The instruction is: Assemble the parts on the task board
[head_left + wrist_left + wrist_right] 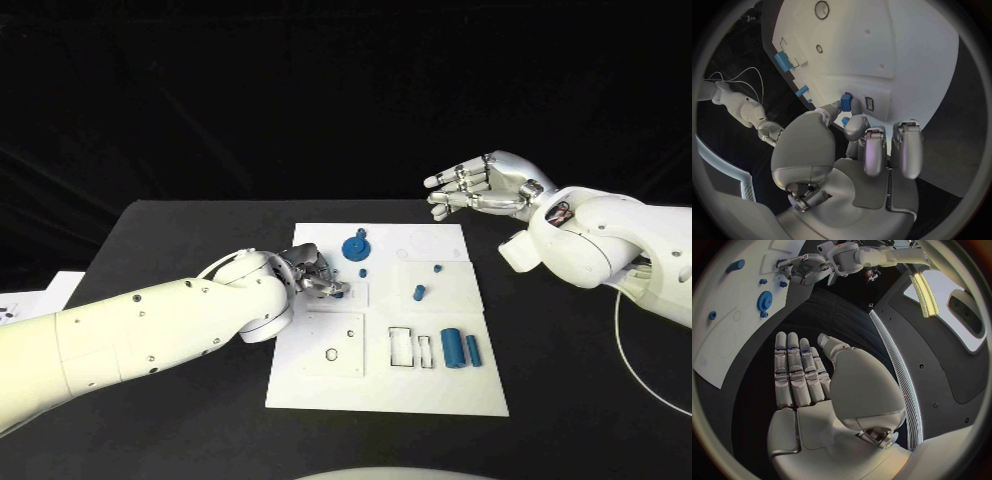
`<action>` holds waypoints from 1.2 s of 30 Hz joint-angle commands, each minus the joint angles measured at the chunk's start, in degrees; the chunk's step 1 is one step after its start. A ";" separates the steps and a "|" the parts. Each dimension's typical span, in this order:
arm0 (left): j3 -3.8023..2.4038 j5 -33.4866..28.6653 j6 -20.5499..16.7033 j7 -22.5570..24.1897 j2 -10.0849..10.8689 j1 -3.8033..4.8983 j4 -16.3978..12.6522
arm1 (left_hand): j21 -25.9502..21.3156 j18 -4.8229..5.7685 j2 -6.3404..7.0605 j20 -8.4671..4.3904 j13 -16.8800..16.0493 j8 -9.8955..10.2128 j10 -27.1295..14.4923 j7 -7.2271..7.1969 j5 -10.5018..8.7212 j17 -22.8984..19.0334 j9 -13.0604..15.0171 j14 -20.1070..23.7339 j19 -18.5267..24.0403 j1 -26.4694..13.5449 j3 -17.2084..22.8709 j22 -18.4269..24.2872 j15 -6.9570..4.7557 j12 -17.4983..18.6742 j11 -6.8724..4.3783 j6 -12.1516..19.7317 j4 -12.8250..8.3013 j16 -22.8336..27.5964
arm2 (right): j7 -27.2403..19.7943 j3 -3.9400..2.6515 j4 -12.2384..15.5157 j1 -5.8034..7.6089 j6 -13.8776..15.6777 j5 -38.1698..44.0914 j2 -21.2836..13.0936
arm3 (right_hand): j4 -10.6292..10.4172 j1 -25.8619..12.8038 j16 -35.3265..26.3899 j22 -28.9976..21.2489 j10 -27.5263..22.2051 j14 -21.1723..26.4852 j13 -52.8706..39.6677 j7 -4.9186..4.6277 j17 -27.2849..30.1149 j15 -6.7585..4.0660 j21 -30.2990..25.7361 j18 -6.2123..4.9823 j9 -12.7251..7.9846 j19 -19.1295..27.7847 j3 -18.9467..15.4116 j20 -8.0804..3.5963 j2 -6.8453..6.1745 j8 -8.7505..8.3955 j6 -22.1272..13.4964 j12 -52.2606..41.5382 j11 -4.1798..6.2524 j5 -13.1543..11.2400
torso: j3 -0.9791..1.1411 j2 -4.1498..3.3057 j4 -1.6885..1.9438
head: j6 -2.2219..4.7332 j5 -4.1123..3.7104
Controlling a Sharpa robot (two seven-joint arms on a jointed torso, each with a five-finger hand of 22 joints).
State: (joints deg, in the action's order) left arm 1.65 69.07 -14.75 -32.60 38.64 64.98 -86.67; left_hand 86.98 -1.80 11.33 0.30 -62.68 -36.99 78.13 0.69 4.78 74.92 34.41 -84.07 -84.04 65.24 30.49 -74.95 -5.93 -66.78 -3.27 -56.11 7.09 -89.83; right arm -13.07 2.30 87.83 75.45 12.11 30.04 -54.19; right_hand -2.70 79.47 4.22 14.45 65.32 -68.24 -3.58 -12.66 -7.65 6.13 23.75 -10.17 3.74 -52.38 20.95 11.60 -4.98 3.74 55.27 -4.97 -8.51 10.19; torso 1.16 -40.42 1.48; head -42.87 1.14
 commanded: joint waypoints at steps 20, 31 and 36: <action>0.06 -1.08 -0.59 -0.72 -0.46 -0.13 0.25 | 0.63 0.99 -0.32 -0.36 -0.81 -0.20 0.59 -0.31 0.38 15.08 0.19 -5.93 -4.55 -3.04 -4.60 -12.09 -0.54 -0.85 -0.11 -1.36 4.05 -0.17 | -0.62 0.01 -0.15 -0.12 -0.85 0.05 0.19 | 0.29 -0.53 -0.41 -0.16 -0.38 0.47 0.06 -0.09 0.14 -0.10 -0.31 -0.09 -0.02 -0.34 -0.07 0.14 0.10 -0.09 -0.23 0.19 -0.30 0.39 | 0.03 -0.02 -0.05 | 0.09 -0.14; 0.04 -1.63 -0.50 -1.31 -0.68 -0.12 0.79 | 0.98 1.11 -0.42 -0.46 -1.26 -0.59 0.99 -0.50 0.44 15.08 0.51 -5.93 -4.78 -3.85 -6.56 -12.56 -0.66 -1.28 -0.27 -1.88 6.07 -0.17 | -0.58 0.02 -0.12 -0.13 -0.84 0.05 0.18 | 0.30 -0.67 -0.45 -0.24 -0.46 0.54 0.06 -0.13 0.20 -0.06 -0.44 -0.08 -0.03 -0.34 -0.13 0.19 0.05 -0.11 -0.30 0.21 -0.35 0.37 | 0.03 -0.02 -0.05 | 0.22 -0.34; 0.02 -1.99 -0.27 -1.56 -0.76 -0.11 1.03 | 1.30 1.22 -0.51 -0.56 -1.60 -1.05 1.32 -0.65 0.48 15.08 0.86 -5.93 -4.98 -4.38 -8.86 -12.98 -0.76 -1.61 -0.40 -2.24 7.73 -0.17 | -0.54 0.02 -0.08 -0.13 -0.88 0.05 0.16 | 0.30 -0.74 -0.47 -0.29 -0.51 0.58 0.06 -0.15 0.24 -0.03 -0.51 -0.08 -0.03 -0.34 -0.15 0.21 0.03 -0.11 -0.33 0.22 -0.37 0.36 | 0.05 -0.02 -0.06 | 0.27 -0.38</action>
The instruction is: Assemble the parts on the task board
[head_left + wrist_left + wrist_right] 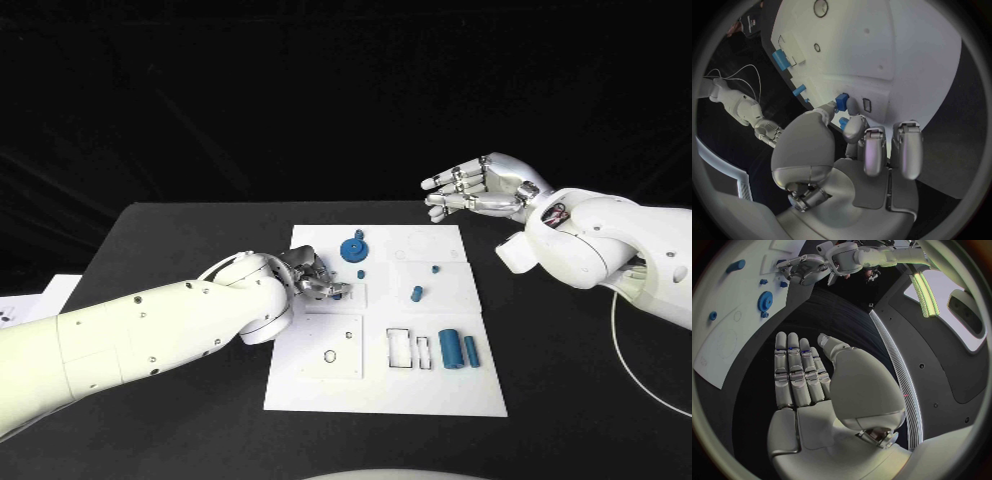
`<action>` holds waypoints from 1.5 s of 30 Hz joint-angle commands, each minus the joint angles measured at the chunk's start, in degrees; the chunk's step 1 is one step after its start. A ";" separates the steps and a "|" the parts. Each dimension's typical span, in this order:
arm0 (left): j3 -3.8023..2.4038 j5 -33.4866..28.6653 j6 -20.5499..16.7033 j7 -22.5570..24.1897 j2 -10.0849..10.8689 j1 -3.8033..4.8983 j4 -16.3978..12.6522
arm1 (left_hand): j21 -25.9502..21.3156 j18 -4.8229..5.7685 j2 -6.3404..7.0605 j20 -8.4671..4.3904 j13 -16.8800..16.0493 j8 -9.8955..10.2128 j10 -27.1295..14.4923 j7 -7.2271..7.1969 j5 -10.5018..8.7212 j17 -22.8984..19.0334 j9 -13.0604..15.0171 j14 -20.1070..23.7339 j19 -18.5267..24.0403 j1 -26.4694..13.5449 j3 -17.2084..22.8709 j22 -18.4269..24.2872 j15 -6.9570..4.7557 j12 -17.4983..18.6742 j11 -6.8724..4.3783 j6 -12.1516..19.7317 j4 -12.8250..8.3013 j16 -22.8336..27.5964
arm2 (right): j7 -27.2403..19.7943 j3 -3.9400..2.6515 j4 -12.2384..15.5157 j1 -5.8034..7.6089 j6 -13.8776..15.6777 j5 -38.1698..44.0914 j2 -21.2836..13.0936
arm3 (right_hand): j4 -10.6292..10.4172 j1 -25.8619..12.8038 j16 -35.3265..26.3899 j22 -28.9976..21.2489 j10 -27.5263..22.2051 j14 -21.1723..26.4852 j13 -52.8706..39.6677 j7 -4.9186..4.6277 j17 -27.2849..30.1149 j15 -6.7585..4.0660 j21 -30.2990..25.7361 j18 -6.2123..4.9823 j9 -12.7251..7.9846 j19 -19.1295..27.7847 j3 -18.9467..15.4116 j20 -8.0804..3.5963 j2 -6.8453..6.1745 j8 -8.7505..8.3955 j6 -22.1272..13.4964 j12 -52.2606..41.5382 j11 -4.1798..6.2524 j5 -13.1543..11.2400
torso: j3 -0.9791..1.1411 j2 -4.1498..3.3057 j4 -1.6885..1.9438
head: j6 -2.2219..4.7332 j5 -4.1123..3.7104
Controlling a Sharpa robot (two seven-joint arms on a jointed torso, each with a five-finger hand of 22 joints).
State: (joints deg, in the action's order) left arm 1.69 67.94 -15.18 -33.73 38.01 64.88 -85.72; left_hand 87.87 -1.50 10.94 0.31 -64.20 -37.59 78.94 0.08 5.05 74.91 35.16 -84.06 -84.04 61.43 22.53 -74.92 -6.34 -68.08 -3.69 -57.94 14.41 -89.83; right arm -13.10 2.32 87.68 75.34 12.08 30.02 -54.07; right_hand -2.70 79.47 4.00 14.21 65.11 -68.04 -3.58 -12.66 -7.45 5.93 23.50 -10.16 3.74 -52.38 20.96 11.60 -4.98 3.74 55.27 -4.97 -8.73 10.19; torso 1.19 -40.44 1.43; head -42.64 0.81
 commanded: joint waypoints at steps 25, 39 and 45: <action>-1.69 -2.73 -0.73 -0.44 0.29 0.01 -0.71 | 0.92 1.10 -5.25 -0.87 -0.86 -1.42 1.31 -0.39 -0.51 15.09 1.11 -5.94 -5.31 -6.00 -20.31 -13.74 -0.63 -0.82 -0.27 -0.66 2.40 -0.17 | -0.50 0.04 0.01 -0.06 -0.75 0.00 0.03 | 0.07 -1.74 -0.33 -0.67 -0.87 0.91 0.05 -0.37 0.46 0.47 -1.21 -0.07 -0.04 -0.35 -0.59 0.54 0.04 -0.13 -0.80 0.32 -0.43 0.30 | -0.02 0.01 0.08 | 0.27 -0.26; -4.57 -5.84 12.68 -2.79 2.79 4.01 -2.34 | -2.82 -0.03 -6.91 -0.22 6.98 -0.19 -3.83 0.97 -0.45 15.09 0.95 -5.94 -3.33 -0.26 -23.15 -9.92 0.21 6.48 0.92 2.94 2.10 -0.17 | -0.42 0.15 -0.33 -0.18 -0.85 0.00 0.19 | 0.08 -1.86 -0.33 -0.82 -1.00 1.02 0.05 -0.39 0.55 0.51 -1.43 -0.09 -0.04 -0.38 -0.66 0.60 0.08 -0.13 -0.91 0.33 -0.46 0.34 | 0.03 0.04 0.09 | 0.61 -0.37; -4.75 -8.34 18.61 -2.11 1.08 7.85 3.12 | -3.91 -0.29 -8.00 1.27 8.43 4.83 -5.18 3.39 -1.85 15.09 -2.19 -5.94 -2.82 -0.69 -26.14 -9.01 1.92 7.44 2.93 7.41 2.31 -0.17 | -0.89 0.16 -0.50 -0.19 -0.59 -0.08 0.36 | 0.50 -1.45 -0.15 -1.05 -0.75 0.74 0.01 -0.15 0.65 0.32 -1.70 -0.23 0.08 -0.77 -0.37 0.54 0.48 0.14 -0.35 0.10 -0.24 0.47 | -0.06 -0.02 0.08 | 0.96 -0.45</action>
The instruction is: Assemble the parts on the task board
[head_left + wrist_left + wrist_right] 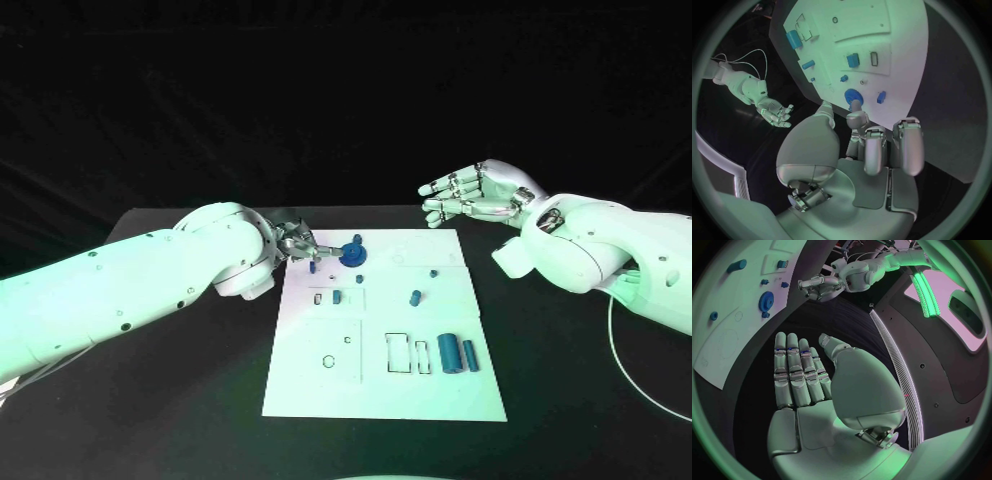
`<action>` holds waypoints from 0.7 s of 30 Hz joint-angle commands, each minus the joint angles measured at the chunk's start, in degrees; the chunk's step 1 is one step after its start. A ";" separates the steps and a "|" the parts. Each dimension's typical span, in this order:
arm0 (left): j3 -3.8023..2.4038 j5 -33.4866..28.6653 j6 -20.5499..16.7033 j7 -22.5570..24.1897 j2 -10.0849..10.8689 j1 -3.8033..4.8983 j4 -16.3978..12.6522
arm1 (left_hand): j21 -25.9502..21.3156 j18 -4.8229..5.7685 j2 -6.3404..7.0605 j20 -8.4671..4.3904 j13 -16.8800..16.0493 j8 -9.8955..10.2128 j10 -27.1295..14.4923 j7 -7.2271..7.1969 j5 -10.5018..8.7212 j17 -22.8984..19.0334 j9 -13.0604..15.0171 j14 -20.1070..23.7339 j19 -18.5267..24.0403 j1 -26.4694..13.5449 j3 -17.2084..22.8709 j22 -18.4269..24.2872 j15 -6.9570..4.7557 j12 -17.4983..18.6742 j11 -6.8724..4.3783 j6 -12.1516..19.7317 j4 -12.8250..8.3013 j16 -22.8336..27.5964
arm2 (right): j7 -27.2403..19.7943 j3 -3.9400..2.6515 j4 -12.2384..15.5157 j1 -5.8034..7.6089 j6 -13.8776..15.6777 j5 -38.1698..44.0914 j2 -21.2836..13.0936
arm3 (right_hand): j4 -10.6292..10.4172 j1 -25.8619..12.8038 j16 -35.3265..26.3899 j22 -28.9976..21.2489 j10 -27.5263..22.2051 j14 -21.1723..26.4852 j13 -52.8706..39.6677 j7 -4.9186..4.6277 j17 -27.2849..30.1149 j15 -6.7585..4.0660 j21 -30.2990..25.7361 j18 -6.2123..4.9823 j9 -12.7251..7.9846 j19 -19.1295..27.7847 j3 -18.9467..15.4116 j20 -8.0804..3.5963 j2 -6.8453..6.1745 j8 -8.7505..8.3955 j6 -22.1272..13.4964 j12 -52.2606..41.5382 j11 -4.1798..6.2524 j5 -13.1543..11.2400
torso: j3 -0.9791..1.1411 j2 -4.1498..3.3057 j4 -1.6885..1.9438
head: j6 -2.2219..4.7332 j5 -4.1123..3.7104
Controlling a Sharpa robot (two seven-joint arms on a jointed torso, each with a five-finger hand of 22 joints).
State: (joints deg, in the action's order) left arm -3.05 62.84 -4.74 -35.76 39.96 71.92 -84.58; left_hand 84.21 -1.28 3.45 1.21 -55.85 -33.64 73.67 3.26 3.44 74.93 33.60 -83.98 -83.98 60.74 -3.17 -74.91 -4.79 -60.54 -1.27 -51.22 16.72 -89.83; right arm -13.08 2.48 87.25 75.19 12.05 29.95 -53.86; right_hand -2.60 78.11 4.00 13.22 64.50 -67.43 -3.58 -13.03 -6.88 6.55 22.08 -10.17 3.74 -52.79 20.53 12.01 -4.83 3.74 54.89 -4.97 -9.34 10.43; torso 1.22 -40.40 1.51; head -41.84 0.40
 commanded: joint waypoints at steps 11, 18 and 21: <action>0.23 -2.90 22.41 0.49 -7.16 4.96 16.36 | -0.09 -0.45 -0.83 1.31 0.82 4.05 -0.46 1.21 -0.70 15.07 -3.72 -6.02 -3.03 1.40 -3.00 -9.36 1.24 0.10 1.42 1.08 0.01 -0.17 | -1.13 0.04 -0.36 -0.08 -0.30 -0.12 0.65 | 0.62 0.06 -0.07 -0.15 0.02 -0.07 0.01 0.32 0.12 -0.40 -0.36 -0.27 0.10 -0.61 0.16 0.07 0.41 0.19 0.29 -0.02 0.48 0.26 | -0.20 -0.32 -0.40 | 0.39 0.51; 0.94 -1.67 25.95 0.92 -10.52 5.52 22.50 | 0.16 -0.39 -1.73 1.25 0.34 3.61 -0.10 0.81 -0.70 15.07 -3.90 -6.02 -3.17 1.47 -3.67 -9.65 1.04 -0.43 1.11 -0.55 -0.03 -0.17 | -1.14 0.05 -0.50 -0.14 -0.27 -0.13 0.96 | 0.66 0.06 -0.07 -0.16 0.02 -0.09 0.01 0.31 0.12 -0.41 -0.37 -0.28 0.09 -0.64 0.14 0.06 0.36 0.17 0.27 -0.02 0.48 0.27 | -0.24 -0.27 -0.29 | 0.31 0.67; 1.45 -1.32 26.00 1.55 -11.74 5.50 24.35 | 0.30 -0.35 -2.42 1.18 0.12 3.45 0.08 0.66 -0.69 15.07 -3.92 -6.02 -3.25 1.74 -3.76 -9.81 0.94 -0.68 0.98 -1.01 -0.07 -0.17 | -1.18 0.05 -0.52 -0.18 -0.30 -0.13 1.05 | 0.69 0.06 -0.07 -0.17 0.01 -0.10 0.02 0.31 0.13 -0.41 -0.38 -0.27 0.08 -0.66 0.13 0.06 0.33 0.15 0.26 -0.02 0.48 0.27 | -0.24 -0.29 -0.39 | 0.28 0.79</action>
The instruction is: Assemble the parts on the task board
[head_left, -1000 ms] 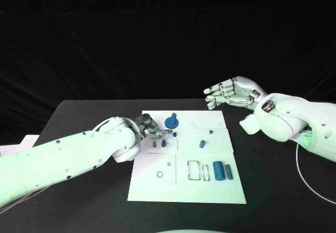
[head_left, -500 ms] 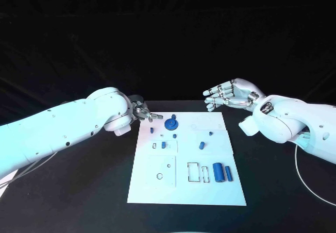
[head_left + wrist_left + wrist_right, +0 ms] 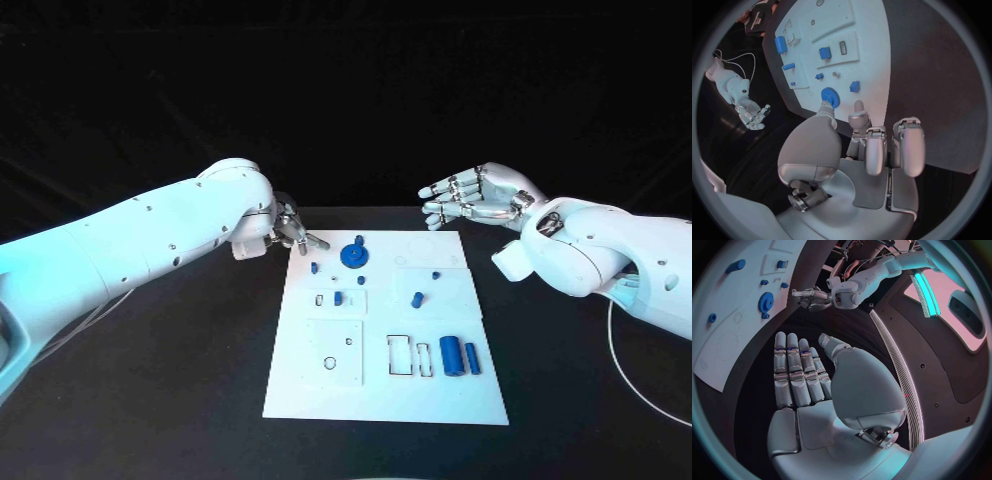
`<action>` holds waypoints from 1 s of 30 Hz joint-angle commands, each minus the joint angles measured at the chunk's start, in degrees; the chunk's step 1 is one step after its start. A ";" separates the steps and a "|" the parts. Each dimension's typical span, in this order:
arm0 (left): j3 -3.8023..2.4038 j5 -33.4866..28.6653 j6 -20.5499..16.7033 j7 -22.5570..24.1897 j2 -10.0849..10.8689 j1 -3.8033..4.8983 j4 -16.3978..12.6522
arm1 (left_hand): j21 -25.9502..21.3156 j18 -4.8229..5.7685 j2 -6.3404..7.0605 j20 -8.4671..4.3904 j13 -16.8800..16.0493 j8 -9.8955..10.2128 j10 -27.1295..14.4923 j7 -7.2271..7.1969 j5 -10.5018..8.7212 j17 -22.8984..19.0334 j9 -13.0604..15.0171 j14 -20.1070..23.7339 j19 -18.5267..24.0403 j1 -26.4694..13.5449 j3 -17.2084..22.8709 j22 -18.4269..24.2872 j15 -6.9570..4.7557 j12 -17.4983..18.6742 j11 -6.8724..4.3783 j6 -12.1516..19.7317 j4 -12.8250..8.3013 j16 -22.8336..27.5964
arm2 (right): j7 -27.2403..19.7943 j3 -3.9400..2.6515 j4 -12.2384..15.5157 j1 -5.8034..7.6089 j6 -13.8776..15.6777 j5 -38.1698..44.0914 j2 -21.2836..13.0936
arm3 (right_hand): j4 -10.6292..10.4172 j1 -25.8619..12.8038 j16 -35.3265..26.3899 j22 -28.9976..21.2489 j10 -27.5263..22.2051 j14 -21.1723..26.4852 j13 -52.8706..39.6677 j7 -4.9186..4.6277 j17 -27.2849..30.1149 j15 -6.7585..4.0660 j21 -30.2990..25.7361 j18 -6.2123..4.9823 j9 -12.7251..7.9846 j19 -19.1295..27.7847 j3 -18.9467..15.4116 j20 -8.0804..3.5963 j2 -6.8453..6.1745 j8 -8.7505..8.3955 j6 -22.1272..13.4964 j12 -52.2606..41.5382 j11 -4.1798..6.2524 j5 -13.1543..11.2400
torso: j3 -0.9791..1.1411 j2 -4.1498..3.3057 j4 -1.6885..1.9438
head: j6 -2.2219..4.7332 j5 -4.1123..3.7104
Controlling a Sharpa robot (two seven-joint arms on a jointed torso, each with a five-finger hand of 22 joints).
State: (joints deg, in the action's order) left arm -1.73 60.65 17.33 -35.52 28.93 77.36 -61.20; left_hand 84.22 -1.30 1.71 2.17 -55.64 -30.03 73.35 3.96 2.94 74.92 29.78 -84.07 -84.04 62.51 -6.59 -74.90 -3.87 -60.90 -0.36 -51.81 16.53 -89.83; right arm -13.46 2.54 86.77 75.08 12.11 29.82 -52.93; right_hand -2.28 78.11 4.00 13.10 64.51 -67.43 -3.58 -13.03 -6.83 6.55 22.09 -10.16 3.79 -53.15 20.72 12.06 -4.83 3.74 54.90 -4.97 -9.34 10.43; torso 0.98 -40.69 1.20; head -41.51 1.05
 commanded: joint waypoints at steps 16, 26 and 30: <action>0.83 1.80 5.33 1.78 -3.34 -0.66 4.65 | 0.53 -0.26 -2.18 0.02 -0.22 -0.62 0.64 -0.36 -0.15 15.08 0.05 -5.93 -3.33 1.35 -0.54 -10.07 -0.22 -0.56 -0.20 -1.24 -0.04 -0.17 | -0.86 0.00 0.08 -0.21 -0.48 0.00 0.11 | 0.38 0.05 -0.07 -0.06 0.00 -0.10 0.02 0.29 0.09 -0.41 -0.40 -0.28 0.03 -0.32 -0.05 0.00 0.32 0.14 0.24 -0.01 0.47 0.30 | 0.01 -0.08 -0.24 | -0.02 0.35; 1.17 1.93 5.97 1.31 -4.06 -0.87 5.66 | 0.94 -0.14 -2.91 -0.19 -0.60 -1.16 1.12 -0.68 -0.14 15.08 0.40 -5.93 -3.55 3.61 -0.84 -10.52 -0.45 -1.01 -0.49 -1.91 -0.49 -0.17 | -0.88 0.00 -0.01 -0.22 -0.52 0.00 0.29 | 0.38 0.05 -0.07 -0.06 0.00 -0.10 0.02 0.29 0.09 -0.41 -0.40 -0.28 0.03 -0.32 -0.05 0.00 0.32 0.14 0.24 -0.01 0.47 0.30 | -0.01 -0.11 -0.28 | -0.17 0.38; 1.24 1.94 5.64 1.07 -4.10 -0.95 5.96 | 0.91 -0.14 -3.38 -0.27 -0.60 -1.36 1.21 -0.79 -0.13 15.08 0.56 -5.93 -3.54 4.33 -0.75 -10.51 -0.53 -1.04 -0.58 -2.10 -0.57 -0.17 | -0.84 0.00 -0.04 -0.23 -0.58 0.00 0.31 | 0.38 0.05 -0.07 -0.06 0.00 -0.10 0.02 0.29 0.09 -0.41 -0.40 -0.28 0.03 -0.32 -0.05 0.00 0.32 0.14 0.24 -0.01 0.47 0.30 | 0.04 -0.08 -0.25 | -0.30 0.32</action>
State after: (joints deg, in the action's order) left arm -0.48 62.28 22.03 -34.49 24.95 76.42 -55.30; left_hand 84.91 -1.31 -1.92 2.16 -56.18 -31.06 74.22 3.04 2.94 74.91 30.33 -83.95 -84.04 66.46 -7.27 -74.93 -4.00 -61.58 -0.82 -53.53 16.11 -89.83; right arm -13.65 2.54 86.72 74.88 12.10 29.77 -52.71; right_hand -2.29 78.11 4.00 13.11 64.51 -67.44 -3.58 -13.02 -6.83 6.55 21.87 -10.16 3.78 -53.12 20.71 12.08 -4.83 3.74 54.91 -4.97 -9.34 10.43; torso 0.98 -40.78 0.90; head -41.75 1.41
